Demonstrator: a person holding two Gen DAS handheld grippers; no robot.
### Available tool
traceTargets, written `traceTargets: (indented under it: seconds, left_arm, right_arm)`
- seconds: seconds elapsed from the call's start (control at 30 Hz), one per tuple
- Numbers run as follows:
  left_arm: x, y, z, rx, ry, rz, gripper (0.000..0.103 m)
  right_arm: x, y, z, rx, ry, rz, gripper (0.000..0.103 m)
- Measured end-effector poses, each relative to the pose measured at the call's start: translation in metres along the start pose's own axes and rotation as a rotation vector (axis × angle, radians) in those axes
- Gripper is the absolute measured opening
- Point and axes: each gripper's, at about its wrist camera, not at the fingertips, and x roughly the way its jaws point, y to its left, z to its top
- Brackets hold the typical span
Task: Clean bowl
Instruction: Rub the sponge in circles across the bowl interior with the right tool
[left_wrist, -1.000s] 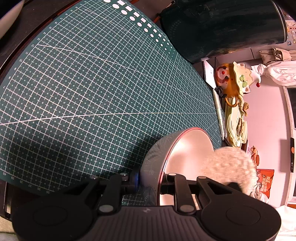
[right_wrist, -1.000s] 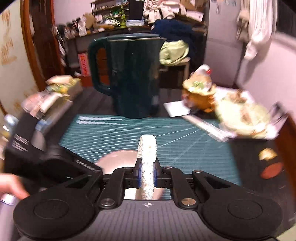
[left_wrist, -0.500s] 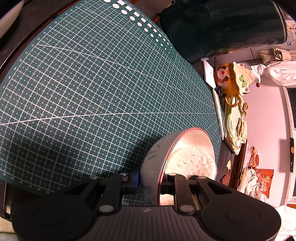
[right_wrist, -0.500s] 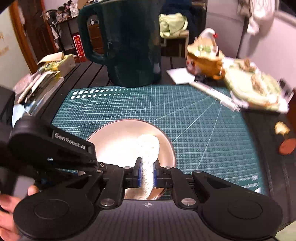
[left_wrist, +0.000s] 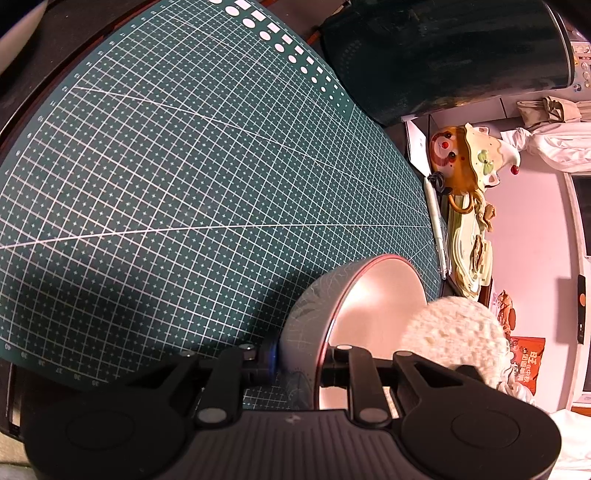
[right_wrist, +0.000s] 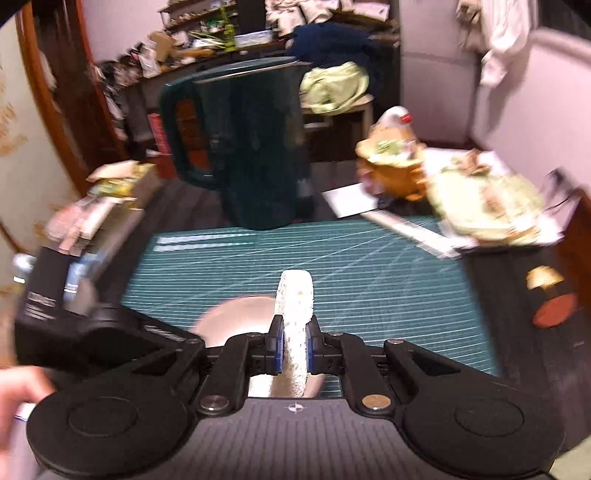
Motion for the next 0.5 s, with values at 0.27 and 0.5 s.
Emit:
traceTargets:
  seconds: [0.27, 0.5]
  left_arm:
    - [-0.001, -0.008, -0.003, 0.016, -0.008, 0.012, 0.018]
    - [-0.001, -0.010, -0.003, 0.010, -0.008, 0.007, 0.019]
  right_arm:
    - [0.042, 0.012, -0.016, -0.013, 0.081, -0.020, 0.010]
    - [0.051, 0.024, -0.024, -0.110, 0.086, -0.144, 0.010]
